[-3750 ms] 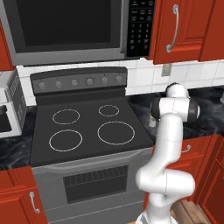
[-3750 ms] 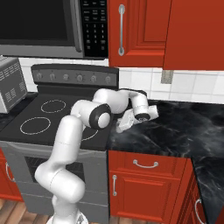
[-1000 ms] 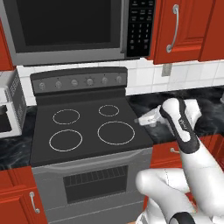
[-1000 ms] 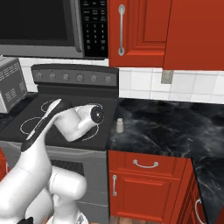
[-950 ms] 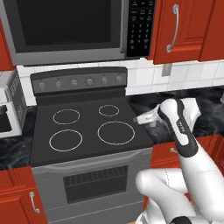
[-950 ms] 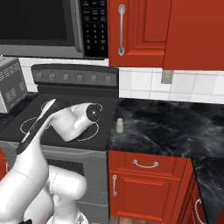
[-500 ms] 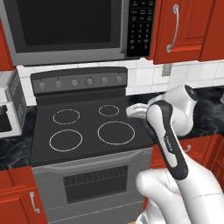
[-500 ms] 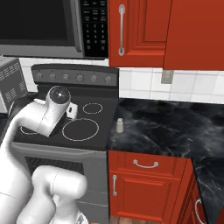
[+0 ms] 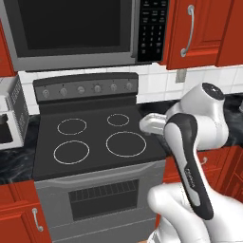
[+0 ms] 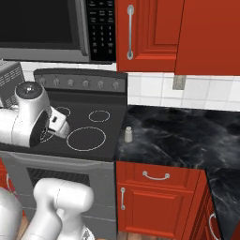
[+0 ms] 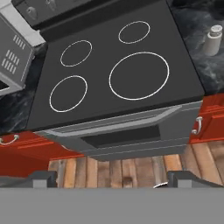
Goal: Take 2 condiments from the cabinet and move them on the counter near the stove.Make sure the condiments are lined up with each other, next to each other.
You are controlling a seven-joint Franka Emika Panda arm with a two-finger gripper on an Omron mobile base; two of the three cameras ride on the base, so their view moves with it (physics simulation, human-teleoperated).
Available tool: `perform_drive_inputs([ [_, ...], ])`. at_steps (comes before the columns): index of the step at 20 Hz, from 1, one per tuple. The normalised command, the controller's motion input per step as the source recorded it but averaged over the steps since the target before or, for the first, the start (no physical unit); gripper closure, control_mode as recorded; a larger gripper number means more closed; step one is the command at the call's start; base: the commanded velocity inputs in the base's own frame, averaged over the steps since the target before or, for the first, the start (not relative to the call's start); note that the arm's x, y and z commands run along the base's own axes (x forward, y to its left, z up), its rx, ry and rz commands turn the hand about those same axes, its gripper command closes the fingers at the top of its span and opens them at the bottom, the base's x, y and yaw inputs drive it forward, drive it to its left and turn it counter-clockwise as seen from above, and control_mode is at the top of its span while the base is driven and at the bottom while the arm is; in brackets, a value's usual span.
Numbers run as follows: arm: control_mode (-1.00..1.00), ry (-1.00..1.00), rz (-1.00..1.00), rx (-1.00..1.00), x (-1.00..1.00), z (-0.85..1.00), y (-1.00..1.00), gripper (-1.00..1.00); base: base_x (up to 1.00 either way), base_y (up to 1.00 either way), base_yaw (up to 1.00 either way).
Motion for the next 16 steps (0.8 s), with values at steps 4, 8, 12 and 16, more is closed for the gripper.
perform_drive_inputs([
  [4, -1.00, 0.01, -0.05, -0.23, -0.95, 0.35, -0.10, -1.00, 0.00, 0.00, 0.00],
  [8, -1.00, 0.00, -0.03, -0.25, -0.94, 0.28, -0.22, -1.00, 0.00, 0.00, 0.00],
  [12, -1.00, 0.00, -0.02, -0.21, -0.97, 0.34, -0.37, -1.00, 0.00, 0.00, 0.00],
  [16, -1.00, 0.00, -0.03, -0.15, -0.87, 0.22, -0.43, -1.00, 0.00, 0.00, 0.00],
])
